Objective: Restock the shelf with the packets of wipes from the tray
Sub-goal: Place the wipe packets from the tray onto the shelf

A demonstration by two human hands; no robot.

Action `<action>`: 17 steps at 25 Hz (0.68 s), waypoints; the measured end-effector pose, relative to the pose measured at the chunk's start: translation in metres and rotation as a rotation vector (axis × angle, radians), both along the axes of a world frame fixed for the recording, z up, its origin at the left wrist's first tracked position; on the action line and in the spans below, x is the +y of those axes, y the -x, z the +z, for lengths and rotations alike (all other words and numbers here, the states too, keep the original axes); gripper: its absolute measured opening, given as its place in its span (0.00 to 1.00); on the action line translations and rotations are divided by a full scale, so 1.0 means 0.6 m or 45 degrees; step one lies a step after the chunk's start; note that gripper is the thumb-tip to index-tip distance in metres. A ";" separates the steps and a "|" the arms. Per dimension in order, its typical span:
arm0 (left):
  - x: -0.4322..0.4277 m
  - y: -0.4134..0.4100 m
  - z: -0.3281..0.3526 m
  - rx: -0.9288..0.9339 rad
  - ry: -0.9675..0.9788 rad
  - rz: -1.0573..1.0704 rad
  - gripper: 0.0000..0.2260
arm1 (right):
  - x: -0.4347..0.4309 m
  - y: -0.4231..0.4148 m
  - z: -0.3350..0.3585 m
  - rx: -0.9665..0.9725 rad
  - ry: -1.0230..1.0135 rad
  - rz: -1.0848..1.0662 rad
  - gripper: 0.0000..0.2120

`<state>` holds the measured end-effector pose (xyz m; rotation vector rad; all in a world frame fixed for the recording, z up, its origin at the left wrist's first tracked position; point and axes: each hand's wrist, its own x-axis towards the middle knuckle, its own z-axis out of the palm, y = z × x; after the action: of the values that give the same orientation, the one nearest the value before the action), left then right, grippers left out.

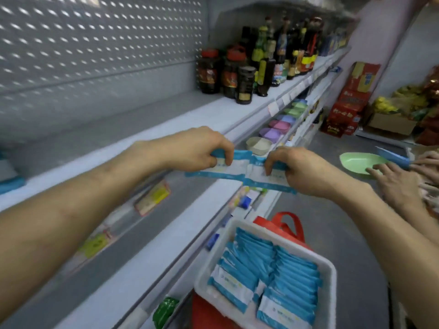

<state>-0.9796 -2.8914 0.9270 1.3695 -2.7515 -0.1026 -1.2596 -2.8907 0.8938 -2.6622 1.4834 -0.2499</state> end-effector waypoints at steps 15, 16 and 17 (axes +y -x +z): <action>0.252 -0.361 0.158 0.201 -0.031 0.845 0.14 | -0.065 -0.376 0.133 -0.153 0.116 0.691 0.26; 0.271 -0.382 0.157 0.178 -0.037 0.911 0.14 | -0.059 -0.400 0.134 -0.148 0.107 0.730 0.26; 0.286 -0.400 0.155 0.171 -0.045 0.973 0.14 | -0.053 -0.421 0.135 -0.142 0.098 0.769 0.27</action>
<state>-0.7395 -2.7195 1.0201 2.2050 -1.9554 -0.1869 -1.0070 -2.9228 0.9748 -2.9393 0.5995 -0.3980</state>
